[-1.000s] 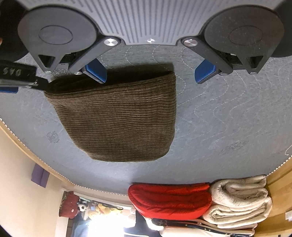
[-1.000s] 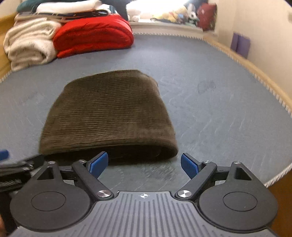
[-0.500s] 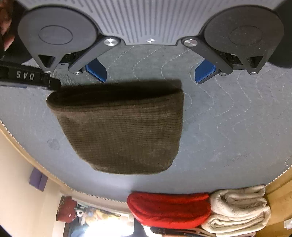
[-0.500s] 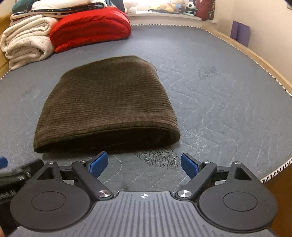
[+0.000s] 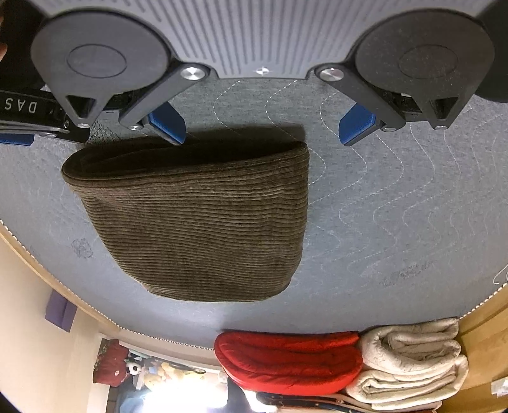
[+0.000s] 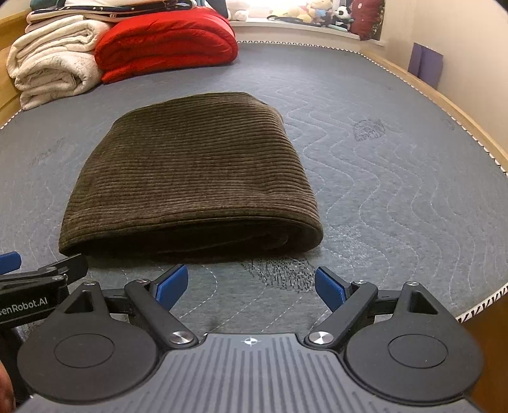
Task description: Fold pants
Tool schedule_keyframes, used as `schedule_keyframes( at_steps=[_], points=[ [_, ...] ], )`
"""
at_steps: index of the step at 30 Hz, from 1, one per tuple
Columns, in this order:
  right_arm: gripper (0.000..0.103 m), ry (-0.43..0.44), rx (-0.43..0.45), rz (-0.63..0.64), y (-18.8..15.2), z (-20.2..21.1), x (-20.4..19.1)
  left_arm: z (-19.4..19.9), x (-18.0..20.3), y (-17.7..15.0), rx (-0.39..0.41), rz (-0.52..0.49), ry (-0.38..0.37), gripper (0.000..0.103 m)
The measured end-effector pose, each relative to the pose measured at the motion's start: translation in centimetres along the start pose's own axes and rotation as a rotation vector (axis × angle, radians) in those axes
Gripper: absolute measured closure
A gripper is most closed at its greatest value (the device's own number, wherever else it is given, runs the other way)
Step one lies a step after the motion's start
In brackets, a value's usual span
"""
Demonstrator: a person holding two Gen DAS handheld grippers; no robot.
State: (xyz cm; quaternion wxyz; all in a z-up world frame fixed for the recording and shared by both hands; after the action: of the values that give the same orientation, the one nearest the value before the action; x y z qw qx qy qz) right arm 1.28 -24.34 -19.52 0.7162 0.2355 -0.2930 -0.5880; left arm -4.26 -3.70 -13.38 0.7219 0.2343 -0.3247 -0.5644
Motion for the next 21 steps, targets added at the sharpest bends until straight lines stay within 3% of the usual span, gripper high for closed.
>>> schedule_keyframes(
  at_steps=[21],
  points=[
    [0.015, -0.014, 0.009, 0.028, -0.14, 0.05, -0.59, -0.32, 0.14, 0.03, 0.003, 0.002, -0.005, 0.000]
  ],
)
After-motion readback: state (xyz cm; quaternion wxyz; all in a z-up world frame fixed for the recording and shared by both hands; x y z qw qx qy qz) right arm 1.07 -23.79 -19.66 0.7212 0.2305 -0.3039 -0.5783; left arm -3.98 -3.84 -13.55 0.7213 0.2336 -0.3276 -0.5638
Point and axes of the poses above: each gripper's, at about its wrist camera, not at the fingertips, and z roughly against the way its jaws point, x to its right, y to its top, the point moved 4 cm from there along -z, roughly the way its jaws point, and after that the axes turned 13 degrees about -y, right-handed, at the moved point
